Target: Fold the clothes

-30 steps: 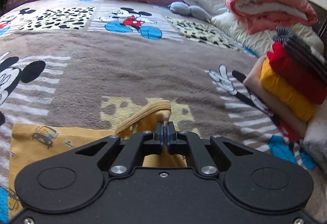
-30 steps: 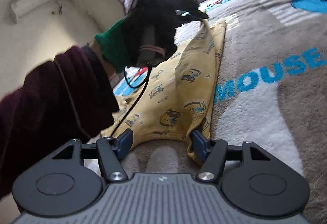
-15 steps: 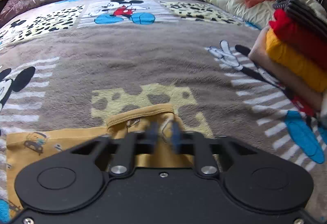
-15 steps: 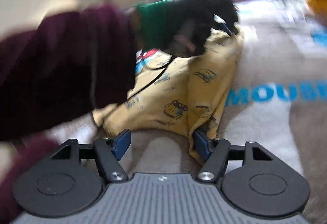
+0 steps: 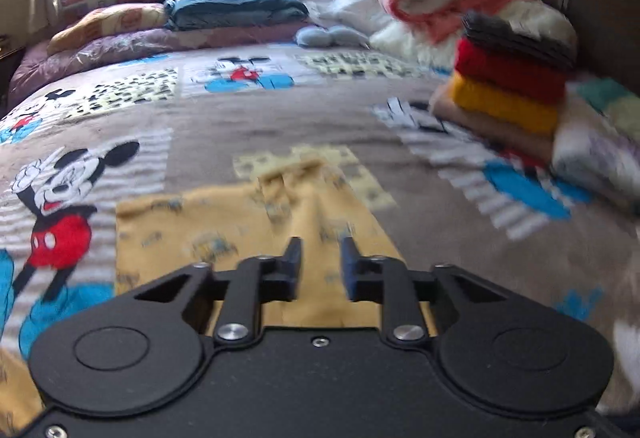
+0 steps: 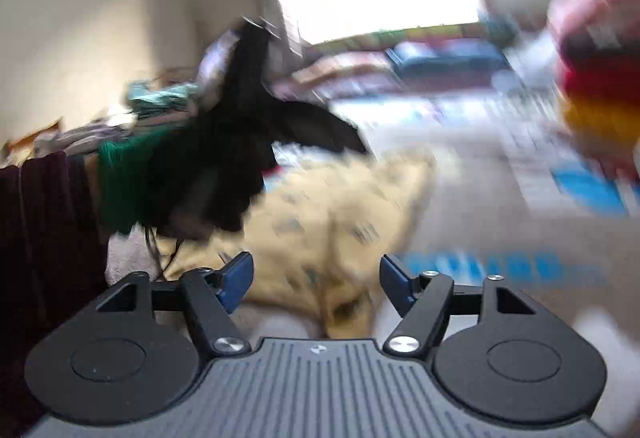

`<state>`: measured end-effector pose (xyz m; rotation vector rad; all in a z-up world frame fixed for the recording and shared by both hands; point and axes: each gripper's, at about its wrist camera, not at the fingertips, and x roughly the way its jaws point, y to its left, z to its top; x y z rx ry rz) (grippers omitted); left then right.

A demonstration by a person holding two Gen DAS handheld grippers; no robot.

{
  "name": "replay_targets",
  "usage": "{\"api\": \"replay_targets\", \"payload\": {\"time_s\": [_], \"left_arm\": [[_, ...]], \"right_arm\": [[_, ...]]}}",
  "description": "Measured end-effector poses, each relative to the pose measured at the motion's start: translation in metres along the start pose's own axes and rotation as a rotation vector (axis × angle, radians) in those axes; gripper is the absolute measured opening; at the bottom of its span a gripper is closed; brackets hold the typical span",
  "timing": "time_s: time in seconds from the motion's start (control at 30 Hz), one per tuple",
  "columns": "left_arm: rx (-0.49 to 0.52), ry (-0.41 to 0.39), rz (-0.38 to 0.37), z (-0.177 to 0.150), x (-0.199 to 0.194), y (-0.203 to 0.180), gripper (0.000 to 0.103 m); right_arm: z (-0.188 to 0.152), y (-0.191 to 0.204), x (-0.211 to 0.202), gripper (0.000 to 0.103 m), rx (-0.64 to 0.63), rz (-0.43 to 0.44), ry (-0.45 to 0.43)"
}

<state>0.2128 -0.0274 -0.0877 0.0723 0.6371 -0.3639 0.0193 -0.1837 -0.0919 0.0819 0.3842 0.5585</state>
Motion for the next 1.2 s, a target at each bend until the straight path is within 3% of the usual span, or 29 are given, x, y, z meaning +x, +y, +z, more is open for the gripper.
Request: {"api": "replay_targets", "payload": {"time_s": [0.07, 0.17, 0.23, 0.47, 0.63, 0.73, 0.9, 0.97, 1.07, 1.13, 1.2], "left_arm": [[0.018, 0.084, -0.007, -0.008, 0.018, -0.005, 0.016], [0.042, 0.094, 0.015, -0.014, 0.024, -0.007, 0.018], [0.017, 0.081, 0.012, -0.010, 0.022, -0.005, 0.017], [-0.068, 0.037, 0.001, 0.002, 0.013, 0.002, 0.018], [-0.129, 0.005, -0.006, 0.010, 0.007, 0.007, 0.017], [-0.193, 0.048, -0.052, 0.031, 0.045, 0.012, 0.017], [-0.269, 0.141, -0.008, 0.059, 0.120, 0.037, 0.017], [-0.332, 0.131, -0.027, 0.072, 0.133, 0.055, 0.018], [-0.387, 0.090, 0.014, 0.096, 0.135, 0.076, 0.020], [-0.398, 0.052, 0.034, 0.106, 0.120, 0.089, 0.026], [-0.408, 0.012, 0.054, 0.116, 0.103, 0.102, 0.039]], "right_arm": [[0.001, 0.013, 0.018, 0.070, -0.105, 0.018, -0.013], [-0.015, 0.009, 0.057, 0.070, -0.041, 0.021, 0.210], [-0.022, 0.015, 0.055, 0.070, -0.110, 0.009, 0.196], [-0.026, 0.018, 0.042, 0.071, -0.100, 0.030, 0.176], [-0.026, 0.015, 0.040, 0.074, 0.001, 0.038, 0.172], [-0.028, 0.011, 0.036, 0.074, 0.065, 0.048, 0.173], [-0.028, 0.000, 0.035, 0.075, 0.132, 0.081, 0.182], [-0.028, -0.003, 0.035, 0.074, 0.140, 0.092, 0.185], [-0.029, -0.008, 0.038, 0.075, 0.150, 0.111, 0.190], [-0.029, -0.008, 0.038, 0.077, 0.149, 0.121, 0.190], [-0.029, -0.006, 0.038, 0.078, 0.145, 0.126, 0.190]]}}
